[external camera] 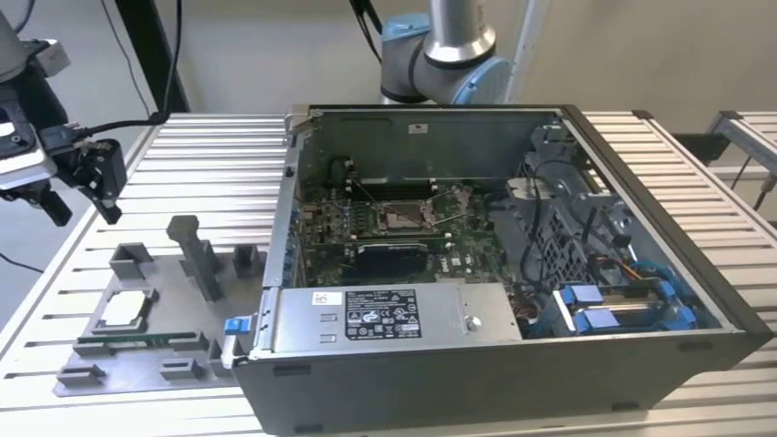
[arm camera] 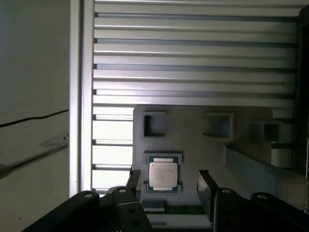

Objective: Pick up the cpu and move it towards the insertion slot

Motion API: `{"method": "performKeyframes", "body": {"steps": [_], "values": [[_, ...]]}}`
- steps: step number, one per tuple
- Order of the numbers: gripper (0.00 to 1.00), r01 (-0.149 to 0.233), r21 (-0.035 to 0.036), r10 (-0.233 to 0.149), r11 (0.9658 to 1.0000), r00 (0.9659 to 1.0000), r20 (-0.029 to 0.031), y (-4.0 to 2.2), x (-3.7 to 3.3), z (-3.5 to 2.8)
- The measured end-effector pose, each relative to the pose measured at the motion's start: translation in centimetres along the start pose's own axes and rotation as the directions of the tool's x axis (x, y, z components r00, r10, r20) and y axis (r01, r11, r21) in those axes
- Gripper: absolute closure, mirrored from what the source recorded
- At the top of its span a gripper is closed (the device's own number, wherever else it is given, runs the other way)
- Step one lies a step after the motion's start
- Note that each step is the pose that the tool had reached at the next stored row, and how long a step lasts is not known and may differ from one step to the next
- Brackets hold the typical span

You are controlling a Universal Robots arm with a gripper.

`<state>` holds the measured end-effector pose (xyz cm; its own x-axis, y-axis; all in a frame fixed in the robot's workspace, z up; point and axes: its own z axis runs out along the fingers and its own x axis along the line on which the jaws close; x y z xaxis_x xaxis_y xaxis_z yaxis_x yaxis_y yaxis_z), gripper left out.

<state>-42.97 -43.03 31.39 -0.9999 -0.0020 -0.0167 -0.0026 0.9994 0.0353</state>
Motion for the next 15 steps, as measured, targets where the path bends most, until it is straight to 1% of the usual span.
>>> {"method": "performKeyframes", "body": {"steps": [3,15], "values": [[0.00,0.000,-0.0003,0.000,1.0000,1.0000,0.0004,-0.01,0.01,0.14],[0.00,0.000,-0.0001,0.000,1.0000,1.0000,0.0000,-0.11,0.05,2.30]]}}
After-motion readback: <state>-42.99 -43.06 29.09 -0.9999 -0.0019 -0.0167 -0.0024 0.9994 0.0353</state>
